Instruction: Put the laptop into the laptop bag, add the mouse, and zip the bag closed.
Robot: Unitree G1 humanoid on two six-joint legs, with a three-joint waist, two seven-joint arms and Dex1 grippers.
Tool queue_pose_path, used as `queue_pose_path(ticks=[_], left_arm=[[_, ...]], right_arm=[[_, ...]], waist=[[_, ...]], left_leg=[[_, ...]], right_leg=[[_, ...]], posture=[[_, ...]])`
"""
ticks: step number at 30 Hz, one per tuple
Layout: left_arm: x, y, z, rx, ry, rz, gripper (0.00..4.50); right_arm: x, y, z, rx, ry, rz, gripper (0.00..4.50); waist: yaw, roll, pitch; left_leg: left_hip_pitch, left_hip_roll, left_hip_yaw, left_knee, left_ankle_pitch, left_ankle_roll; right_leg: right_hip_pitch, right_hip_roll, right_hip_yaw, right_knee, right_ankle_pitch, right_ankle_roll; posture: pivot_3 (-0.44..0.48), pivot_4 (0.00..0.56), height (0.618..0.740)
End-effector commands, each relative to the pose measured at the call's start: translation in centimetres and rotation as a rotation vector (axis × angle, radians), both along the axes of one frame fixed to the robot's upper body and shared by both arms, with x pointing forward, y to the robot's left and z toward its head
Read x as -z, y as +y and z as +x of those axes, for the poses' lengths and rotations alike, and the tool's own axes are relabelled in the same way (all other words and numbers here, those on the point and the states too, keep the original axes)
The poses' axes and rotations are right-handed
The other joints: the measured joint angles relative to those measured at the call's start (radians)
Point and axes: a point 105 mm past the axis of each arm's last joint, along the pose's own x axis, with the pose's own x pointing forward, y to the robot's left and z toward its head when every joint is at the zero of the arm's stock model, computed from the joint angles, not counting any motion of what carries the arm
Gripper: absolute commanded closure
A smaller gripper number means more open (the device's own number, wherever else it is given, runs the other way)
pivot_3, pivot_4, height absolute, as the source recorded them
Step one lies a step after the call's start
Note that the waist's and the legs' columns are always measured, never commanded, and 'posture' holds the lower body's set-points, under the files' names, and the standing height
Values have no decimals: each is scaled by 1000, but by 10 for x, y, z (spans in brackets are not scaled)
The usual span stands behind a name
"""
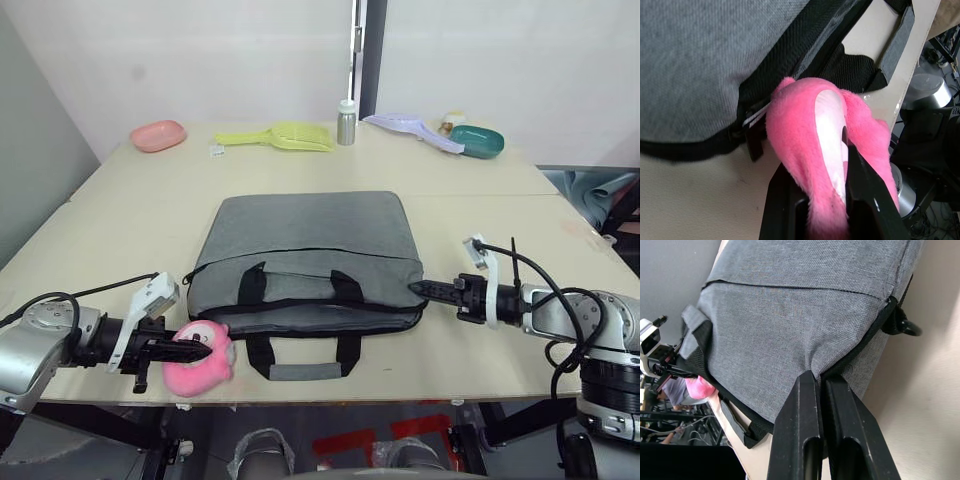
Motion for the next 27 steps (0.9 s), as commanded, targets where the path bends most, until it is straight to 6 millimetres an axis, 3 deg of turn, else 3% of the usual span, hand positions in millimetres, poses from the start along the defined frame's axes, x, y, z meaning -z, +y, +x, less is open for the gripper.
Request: queue_pose_path(ticks=[1,10,23,27], left_arm=[[-3,-7,6,24,-43,-9,4500],[-12,6,41,-26,-142,28,4500],[-7,4,32,2,-97,38,4500],[-5,9,32,-6,-101,56,4500]], right_arm=[[-20,16,-2,-43,-93,65,4483],[-23,1,6,21,-109,37,4483],[-21,-7,9,53,-141,8,4483],[-23,-11,6,38,-158,-3,3150]], waist=[[0,0,0],[8,0,0],[9,0,0],[9,0,0]], left_leg=[[0,0,0,0,0,0],[0,0,-1,1,0,0],[-1,-1,-1,1,0,0],[-1,-1,0,1,0,0]], right_leg=[[0,0,0,0,0,0],[0,0,0,2,1,1],[0,0,0,1,1,1],[0,0,0,1,1,1]], posture=[[0,150,740],[0,150,740],[0,150,740],[0,150,740]])
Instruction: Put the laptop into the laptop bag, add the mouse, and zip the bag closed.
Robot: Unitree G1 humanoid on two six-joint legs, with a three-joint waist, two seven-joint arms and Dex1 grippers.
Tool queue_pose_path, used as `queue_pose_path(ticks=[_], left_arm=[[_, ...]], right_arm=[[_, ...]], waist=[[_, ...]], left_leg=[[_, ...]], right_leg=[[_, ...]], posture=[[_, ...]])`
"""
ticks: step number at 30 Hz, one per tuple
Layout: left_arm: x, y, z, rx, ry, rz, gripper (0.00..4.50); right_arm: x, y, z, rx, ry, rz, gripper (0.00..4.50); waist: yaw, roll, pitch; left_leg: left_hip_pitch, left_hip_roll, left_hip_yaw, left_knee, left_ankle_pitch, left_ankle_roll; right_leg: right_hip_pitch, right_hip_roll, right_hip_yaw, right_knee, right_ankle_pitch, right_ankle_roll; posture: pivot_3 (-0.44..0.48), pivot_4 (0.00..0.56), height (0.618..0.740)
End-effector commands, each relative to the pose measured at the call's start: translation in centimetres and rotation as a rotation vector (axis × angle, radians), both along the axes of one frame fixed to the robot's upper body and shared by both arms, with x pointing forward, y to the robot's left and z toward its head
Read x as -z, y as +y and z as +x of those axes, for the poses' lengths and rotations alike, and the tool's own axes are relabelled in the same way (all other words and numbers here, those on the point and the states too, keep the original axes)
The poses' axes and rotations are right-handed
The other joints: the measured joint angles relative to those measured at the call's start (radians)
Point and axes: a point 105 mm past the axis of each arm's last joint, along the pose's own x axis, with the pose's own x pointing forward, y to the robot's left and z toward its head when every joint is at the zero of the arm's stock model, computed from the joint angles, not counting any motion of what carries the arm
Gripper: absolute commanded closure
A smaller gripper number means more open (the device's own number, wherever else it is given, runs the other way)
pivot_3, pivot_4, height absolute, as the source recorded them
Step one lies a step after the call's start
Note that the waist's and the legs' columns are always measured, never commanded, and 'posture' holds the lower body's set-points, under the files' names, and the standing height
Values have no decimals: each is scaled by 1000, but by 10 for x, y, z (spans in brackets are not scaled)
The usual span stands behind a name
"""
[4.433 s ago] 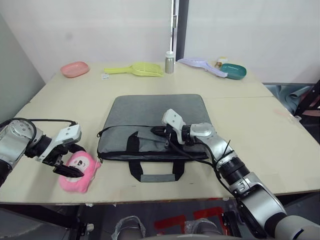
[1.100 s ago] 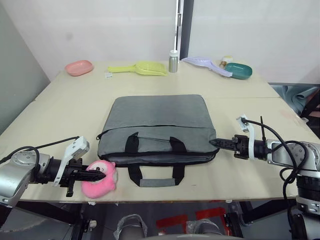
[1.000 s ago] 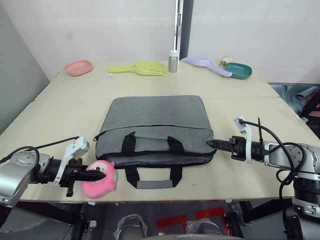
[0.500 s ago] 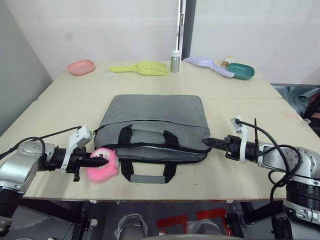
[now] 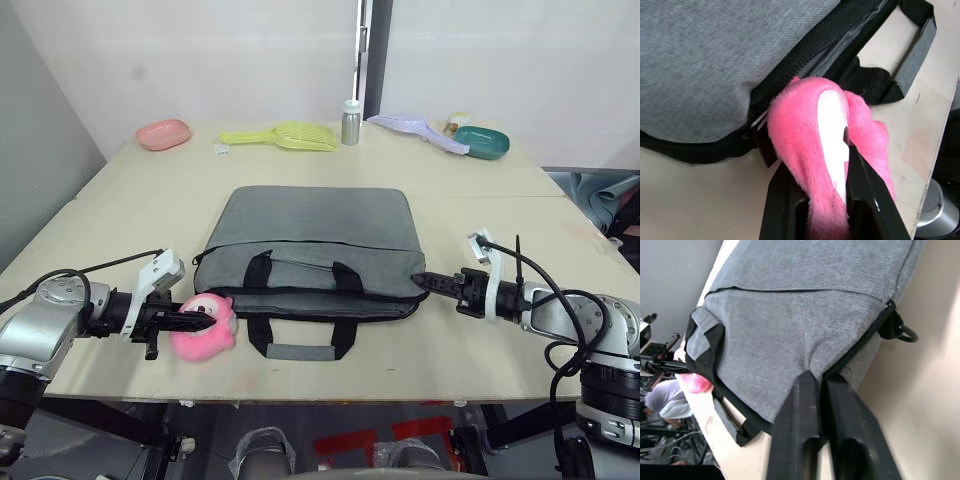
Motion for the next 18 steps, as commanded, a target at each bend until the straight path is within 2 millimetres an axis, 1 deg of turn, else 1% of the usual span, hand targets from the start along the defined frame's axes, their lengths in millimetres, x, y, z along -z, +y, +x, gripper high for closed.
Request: queue_pose_path(ticks=[1,2,3,5,8,9,10,12,14,15,16,17,18], left_arm=[[2,5,-1,-3,-6,32,4500],[2,7,-1,-8,-13,38,4500],[2,9,-1,-12,-17,46,4500],[2,11,-1,-21,-19,47,4500],[3,13,-1,-29,-23,50,4500],[3,13,-1,-31,-24,51,4500],[3,13,-1,-33,-26,52,4500],[3,14,-1,-37,-26,55,4500],[3,15,-1,-39,-26,57,4500],[3,15,-1,-40,-26,57,4500],[4,15,-2,-39,-26,57,4500],[4,15,-2,-39,-26,57,4500],[4,14,-2,-36,-24,56,4500]], right_arm=[[-11,-6,-4,-38,-78,-37,2848],[-8,-11,-6,-46,-85,-81,2466],[-10,-20,-7,-63,-106,-147,2120],[-16,-32,-10,-110,-144,-239,1459],[-23,-37,-13,-205,-211,-350,430],[-26,-38,-10,-229,-250,-395,97],[-33,-36,-6,-256,-318,-421,41],[-47,-26,-1,-317,-437,-416,41],[-65,-4,2,-403,-582,-368,41],[-72,6,5,-432,-651,-361,41],[-78,21,8,-475,-737,-357,41],[-82,31,10,-502,-791,-357,41],[-85,44,16,-515,-854,-347,426]], waist=[[0,0,0],[3,0,0],[4,0,0],[4,0,0],[-2,0,0],[-4,0,-1],[-7,0,-1],[-11,0,-1],[-13,0,-1],[-15,0,-1],[-15,0,-1],[-15,0,-1],[-15,0,-1]], left_leg=[[0,0,0,0,0,0],[0,0,0,0,0,0],[0,0,0,0,0,0],[0,0,0,0,0,0],[1,0,0,0,0,0],[1,0,0,0,0,0],[1,1,0,0,0,0],[1,1,0,1,0,0],[1,1,0,3,0,1],[1,1,0,4,0,1],[1,1,0,4,0,1],[1,1,0,5,0,1],[1,1,0,5,0,1]], right_leg=[[0,0,0,0,0,0],[0,0,0,0,0,0],[1,0,0,-1,0,0],[1,0,0,-2,0,0],[1,0,0,-1,0,1],[2,0,0,-1,0,1],[2,1,1,0,0,1],[2,0,1,0,0,1],[2,0,2,2,0,1],[2,0,2,2,0,1],[2,0,2,3,0,1],[1,0,2,3,0,1],[1,0,1,4,0,1]], posture=[[0,150,740],[0,150,740],[0,150,740],[0,150,740],[0,150,740],[0,150,740],[0,150,740],[0,150,740],[0,150,740],[0,150,740],[0,150,740],[0,150,740],[0,150,740]])
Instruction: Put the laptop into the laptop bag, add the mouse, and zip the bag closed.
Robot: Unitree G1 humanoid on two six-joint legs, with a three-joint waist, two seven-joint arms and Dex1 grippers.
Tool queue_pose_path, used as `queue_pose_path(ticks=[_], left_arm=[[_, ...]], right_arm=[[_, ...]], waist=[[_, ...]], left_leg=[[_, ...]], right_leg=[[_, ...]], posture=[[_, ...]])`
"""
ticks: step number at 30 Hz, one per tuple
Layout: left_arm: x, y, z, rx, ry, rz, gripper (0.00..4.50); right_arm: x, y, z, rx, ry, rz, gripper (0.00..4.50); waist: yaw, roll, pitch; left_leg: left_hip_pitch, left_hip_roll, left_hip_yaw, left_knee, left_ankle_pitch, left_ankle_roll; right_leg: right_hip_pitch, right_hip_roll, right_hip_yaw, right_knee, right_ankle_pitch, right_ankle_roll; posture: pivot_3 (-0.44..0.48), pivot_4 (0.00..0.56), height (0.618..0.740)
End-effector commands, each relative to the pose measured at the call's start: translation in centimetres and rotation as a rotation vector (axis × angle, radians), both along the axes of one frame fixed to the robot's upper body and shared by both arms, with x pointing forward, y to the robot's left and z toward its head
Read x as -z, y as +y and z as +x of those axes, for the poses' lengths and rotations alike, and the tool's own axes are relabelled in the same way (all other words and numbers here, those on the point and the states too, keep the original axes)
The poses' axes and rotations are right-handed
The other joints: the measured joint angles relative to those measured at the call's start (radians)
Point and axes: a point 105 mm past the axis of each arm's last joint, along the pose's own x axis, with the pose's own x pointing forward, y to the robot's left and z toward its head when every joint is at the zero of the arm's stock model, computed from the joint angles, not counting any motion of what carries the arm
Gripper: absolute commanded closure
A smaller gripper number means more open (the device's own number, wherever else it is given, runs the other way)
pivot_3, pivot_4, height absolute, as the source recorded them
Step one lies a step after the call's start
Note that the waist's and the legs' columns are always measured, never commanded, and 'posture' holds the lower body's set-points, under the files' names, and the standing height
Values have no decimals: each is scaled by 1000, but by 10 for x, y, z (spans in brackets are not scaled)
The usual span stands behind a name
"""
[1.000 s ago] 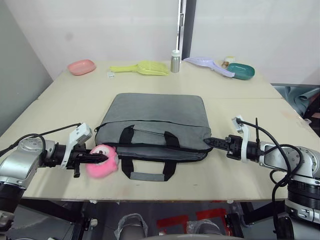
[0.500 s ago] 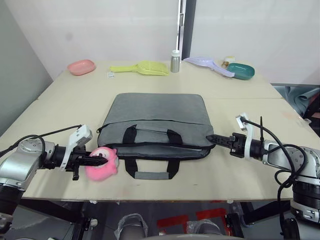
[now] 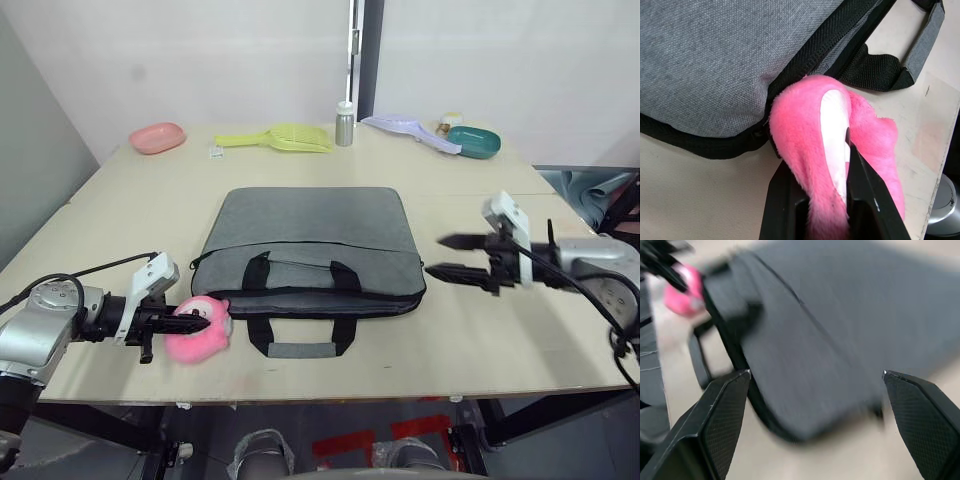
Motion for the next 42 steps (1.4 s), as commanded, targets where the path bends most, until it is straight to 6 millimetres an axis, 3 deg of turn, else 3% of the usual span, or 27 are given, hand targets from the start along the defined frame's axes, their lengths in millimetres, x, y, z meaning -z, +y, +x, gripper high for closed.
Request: queue_pose_path(ticks=[1,4,8,13,17,21,24,33,42], left_arm=[[0,3,0,-9,-5,26,4500],[1,1,1,-6,-5,22,4500],[1,0,0,1,-4,23,4500],[2,1,-9,0,10,29,4500],[3,3,-16,-6,21,30,4500],[3,6,-22,-20,31,31,4500],[3,8,-25,-32,34,33,4500],[3,2,-40,-50,70,2,4500],[12,-41,-54,-11,121,-127,4500]], right_arm=[[-15,39,8,-132,-184,28,573],[-17,71,18,-210,-264,65,1554],[5,126,32,-335,-342,58,2869],[27,160,41,-384,-364,45,4458],[56,175,45,-399,-373,-33,4458],[104,174,40,-443,-342,-177,4458],[125,172,34,-467,-330,-237,4458],[146,177,29,-477,-334,-319,4458],[150,183,25,-475,-306,-306,4458]], waist=[[0,0,-1],[0,0,-1],[-6,-1,-1],[-6,-1,-1],[-24,-1,-1],[-34,-2,-1],[-40,-2,-4],[-50,-2,-18],[-52,0,-24]], left_leg=[[0,0,0,0,0,0],[-1,0,0,1,0,0],[-2,0,-1,1,0,0],[-4,-1,-2,1,0,1],[-5,0,-3,1,0,1],[-6,0,-3,1,0,1],[-4,0,-3,1,0,1],[2,0,-3,1,0,1],[2,0,-2,0,-1,1]], right_leg=[[0,0,0,0,0,0],[-2,0,0,1,0,0],[-2,0,-1,2,0,0],[-2,-1,-2,1,0,-1],[-3,-1,-3,1,0,-2],[-3,-1,-3,0,0,-2],[-2,-1,-3,1,0,-2],[5,0,-3,1,-1,-2],[5,0,-2,0,-1,-2]], posture=[[0,150,740],[0,150,740],[0,150,740],[0,150,740],[0,150,740],[0,150,740],[0,150,740],[0,150,740],[0,150,740]])
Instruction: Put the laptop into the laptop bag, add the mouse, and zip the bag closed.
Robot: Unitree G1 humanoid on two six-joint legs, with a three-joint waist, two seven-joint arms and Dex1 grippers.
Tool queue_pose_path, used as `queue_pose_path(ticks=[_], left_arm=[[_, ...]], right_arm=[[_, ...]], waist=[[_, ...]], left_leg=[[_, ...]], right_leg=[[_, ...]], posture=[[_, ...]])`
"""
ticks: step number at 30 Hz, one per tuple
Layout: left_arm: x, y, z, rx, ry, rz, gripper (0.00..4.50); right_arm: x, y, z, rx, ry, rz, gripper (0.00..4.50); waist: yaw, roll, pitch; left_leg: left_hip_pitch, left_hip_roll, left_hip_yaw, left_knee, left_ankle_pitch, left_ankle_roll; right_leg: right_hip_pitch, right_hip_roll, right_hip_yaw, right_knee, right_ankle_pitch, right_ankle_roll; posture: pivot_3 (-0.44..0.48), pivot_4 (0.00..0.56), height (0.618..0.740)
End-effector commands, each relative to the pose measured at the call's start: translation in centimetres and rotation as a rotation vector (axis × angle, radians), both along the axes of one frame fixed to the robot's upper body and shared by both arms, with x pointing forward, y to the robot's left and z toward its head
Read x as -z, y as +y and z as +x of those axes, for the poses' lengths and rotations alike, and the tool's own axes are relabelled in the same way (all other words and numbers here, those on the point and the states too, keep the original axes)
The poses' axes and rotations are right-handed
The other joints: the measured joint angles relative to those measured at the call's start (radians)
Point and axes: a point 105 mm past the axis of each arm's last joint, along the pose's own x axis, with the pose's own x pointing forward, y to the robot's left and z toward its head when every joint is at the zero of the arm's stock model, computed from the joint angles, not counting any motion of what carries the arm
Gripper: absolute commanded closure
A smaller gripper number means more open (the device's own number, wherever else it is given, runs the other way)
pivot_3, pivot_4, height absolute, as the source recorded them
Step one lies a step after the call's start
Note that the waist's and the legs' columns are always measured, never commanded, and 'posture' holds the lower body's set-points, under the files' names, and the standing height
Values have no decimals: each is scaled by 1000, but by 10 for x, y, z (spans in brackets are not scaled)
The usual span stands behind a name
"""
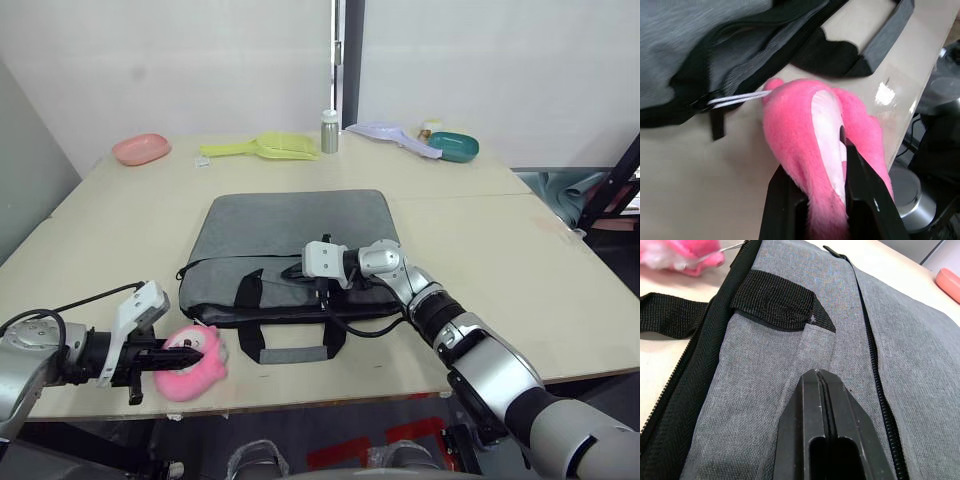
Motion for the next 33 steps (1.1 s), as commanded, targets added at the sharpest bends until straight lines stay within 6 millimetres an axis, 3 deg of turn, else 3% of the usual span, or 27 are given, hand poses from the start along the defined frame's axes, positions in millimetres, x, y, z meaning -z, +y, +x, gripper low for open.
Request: queue_pose_path(ticks=[1,11,18,33], left_arm=[[2,-28,-8,65,19,-75,4500],[4,-47,-5,63,10,-113,4500],[3,-71,-8,93,19,-176,4500],[-24,-97,-13,193,54,-308,4500]], right_arm=[[43,-3,-15,-8,107,-135,4458],[52,5,-26,-34,127,-151,4458],[52,6,-24,-23,131,-151,4458],[52,3,-20,2,138,-150,4458]], waist=[[0,0,-2],[-2,2,-10],[-3,3,-12],[-20,3,-11]], left_leg=[[0,0,0,0,0,0],[0,0,0,-2,0,0],[0,0,1,-4,0,0],[-1,1,1,-8,-1,-1]], right_leg=[[0,0,0,0,0,0],[0,0,0,-2,0,0],[0,0,0,-4,0,0],[-2,1,0,-7,0,1]], posture=[[0,150,740],[0,150,740],[0,150,740],[0,150,740]])
